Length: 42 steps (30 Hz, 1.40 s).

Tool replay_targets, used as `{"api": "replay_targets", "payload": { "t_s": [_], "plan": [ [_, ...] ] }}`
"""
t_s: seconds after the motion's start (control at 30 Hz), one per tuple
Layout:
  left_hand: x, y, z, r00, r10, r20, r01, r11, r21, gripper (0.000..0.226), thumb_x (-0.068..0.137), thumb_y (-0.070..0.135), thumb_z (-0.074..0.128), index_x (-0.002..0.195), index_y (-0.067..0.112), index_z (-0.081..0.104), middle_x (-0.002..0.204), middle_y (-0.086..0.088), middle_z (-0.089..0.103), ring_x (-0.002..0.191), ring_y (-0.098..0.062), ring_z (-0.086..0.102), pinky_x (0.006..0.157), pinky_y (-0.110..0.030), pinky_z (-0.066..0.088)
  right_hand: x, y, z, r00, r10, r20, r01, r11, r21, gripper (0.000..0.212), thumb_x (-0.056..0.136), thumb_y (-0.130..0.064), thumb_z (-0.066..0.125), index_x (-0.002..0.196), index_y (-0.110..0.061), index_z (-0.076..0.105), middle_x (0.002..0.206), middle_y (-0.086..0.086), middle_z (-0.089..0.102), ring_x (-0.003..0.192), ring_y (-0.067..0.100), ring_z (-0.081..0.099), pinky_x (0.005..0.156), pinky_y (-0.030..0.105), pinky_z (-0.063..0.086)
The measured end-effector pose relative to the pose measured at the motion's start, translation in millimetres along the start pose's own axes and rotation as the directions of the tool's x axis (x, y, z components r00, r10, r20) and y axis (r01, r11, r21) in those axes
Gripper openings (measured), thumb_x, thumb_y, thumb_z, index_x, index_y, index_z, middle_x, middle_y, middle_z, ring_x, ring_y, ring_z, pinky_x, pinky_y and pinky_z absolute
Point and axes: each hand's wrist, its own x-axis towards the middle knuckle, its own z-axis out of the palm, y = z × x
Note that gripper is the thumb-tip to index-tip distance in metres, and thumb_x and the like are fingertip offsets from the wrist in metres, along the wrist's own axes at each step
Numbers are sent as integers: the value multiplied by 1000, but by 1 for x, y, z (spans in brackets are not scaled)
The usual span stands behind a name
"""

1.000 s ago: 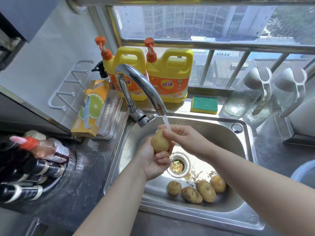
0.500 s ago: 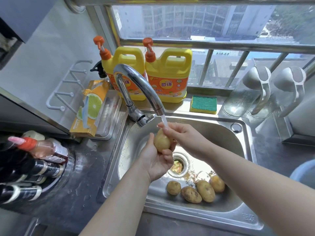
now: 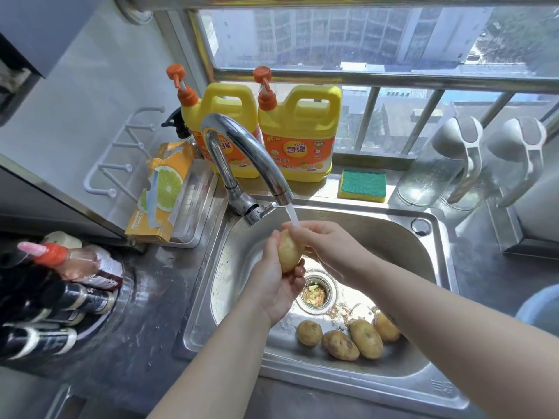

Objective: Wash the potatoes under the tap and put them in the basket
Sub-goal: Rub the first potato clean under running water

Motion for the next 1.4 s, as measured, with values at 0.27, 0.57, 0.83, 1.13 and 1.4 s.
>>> {"api": "replay_targets", "payload": {
  "t_s": [0.27, 0.57, 0.83, 1.13, 1.4],
  "plan": [
    [-2, -5, 4, 977, 212, 11, -209, 953, 218, 41, 98, 52, 52, 96, 13, 65, 62, 3, 54, 54, -8, 49, 53, -21, 39, 2, -7, 1, 994, 40, -97, -22, 984, 178, 25, 99, -4, 53, 109, 11, 70, 103, 24, 67, 95, 31, 57, 89, 44, 45],
    [-2, -2, 1, 969, 240, 57, -247, 955, 162, 38, 101, 48, 48, 103, 15, 66, 72, -1, 55, 53, -6, 47, 50, -20, 38, 0, -2, -3, 998, -31, 60, 28, 998, 57, 20, 89, -16, 69, 106, -8, 75, 101, 14, 68, 94, 26, 57, 88, 41, 45],
    [1, -8, 1, 950, 285, 129, -309, 916, 254, 37, 108, 33, 38, 136, 13, 49, 95, -7, 53, 62, -11, 49, 52, -23, 40, 11, -2, 5, 971, -21, -238, 28, 999, 27, 21, 96, -13, 61, 89, -3, 79, 88, 16, 72, 83, 25, 63, 78, 41, 51],
    [4, 4, -5, 980, 167, 111, -168, 986, 6, 37, 108, 33, 35, 116, 9, 62, 66, 0, 51, 50, -7, 41, 44, -19, 31, -4, -4, -7, 986, -110, 127, 139, 959, -246, 42, 88, -11, 77, 123, -25, 60, 108, 3, 73, 99, 14, 70, 88, 27, 57],
    [7, 9, 0, 990, 87, 111, -102, 985, 137, 58, 100, 59, 41, 115, 6, 60, 63, -5, 53, 41, -8, 33, 36, -18, 27, 4, -5, 1, 986, -159, -45, 152, 980, -130, 15, 100, -30, 63, 104, -18, 73, 83, -3, 68, 72, 9, 60, 63, 27, 47]
  ]
}}
